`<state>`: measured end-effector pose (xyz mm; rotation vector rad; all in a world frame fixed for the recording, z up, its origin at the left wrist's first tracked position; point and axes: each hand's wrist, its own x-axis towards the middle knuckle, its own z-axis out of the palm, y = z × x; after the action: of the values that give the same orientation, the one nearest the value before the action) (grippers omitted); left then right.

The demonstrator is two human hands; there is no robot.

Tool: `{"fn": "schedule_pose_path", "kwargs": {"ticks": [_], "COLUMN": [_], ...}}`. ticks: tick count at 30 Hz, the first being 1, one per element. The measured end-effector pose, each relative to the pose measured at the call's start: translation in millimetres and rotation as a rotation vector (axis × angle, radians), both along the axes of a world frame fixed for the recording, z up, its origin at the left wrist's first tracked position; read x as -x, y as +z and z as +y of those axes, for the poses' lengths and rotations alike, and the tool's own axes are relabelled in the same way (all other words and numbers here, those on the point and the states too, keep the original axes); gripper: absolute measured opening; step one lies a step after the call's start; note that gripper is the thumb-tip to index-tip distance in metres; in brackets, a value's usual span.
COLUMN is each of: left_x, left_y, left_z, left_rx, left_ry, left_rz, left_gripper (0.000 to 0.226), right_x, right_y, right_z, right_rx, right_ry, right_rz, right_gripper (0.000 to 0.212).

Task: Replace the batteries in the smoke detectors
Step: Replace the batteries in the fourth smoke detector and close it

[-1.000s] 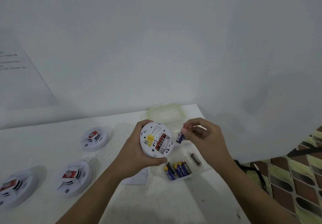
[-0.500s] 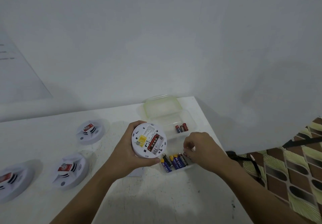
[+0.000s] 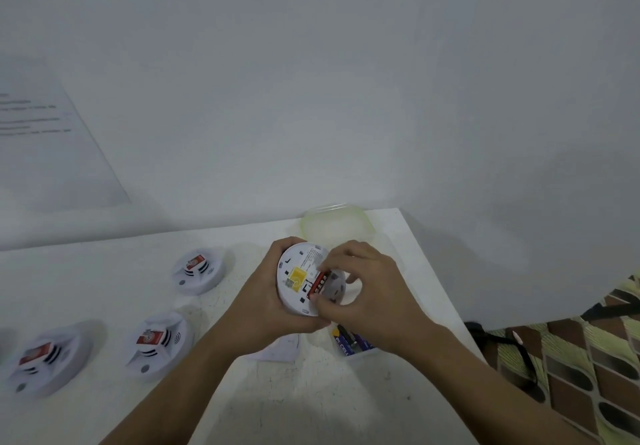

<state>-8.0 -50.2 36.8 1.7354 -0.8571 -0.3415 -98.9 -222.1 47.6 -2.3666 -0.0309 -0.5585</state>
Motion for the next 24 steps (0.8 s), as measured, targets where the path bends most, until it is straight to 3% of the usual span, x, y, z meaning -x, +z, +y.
{"fn": "schedule_pose_path", "kwargs": {"ticks": [8,16,21,24], "left_x": [-0.3,-1.1,5.2,3.7], "left_y": [-1.3,-3.0,-3.0,-0.5], "left_z": [0.5,6.0,5.3,4.7], "left_rx": [-0.094,-0.107,-0.096,-0.065], "left_ry": [0.006,-0.006,-0.013,0.022], "left_rz": [-0.089,-0.027,-0.022,-0.036], "left_gripper": [0.082,0.081,0.084,0.088], "right_x": [-1.9,-6.1,-8.4,-7.4], "right_y": [-9.8,-14.7,-20.0,-21.0], "right_z": [4.1,3.5,-5.3,-4.6], "right_rx": [0.076,0.136,-0.154,-0.246], "right_ry": [-0.037,0.016,0.001,-0.05], "right_rz": [-0.049,-0.156,-0.143,-0.133], "right_gripper": [0.047,0.025,0.009,0.013]}}
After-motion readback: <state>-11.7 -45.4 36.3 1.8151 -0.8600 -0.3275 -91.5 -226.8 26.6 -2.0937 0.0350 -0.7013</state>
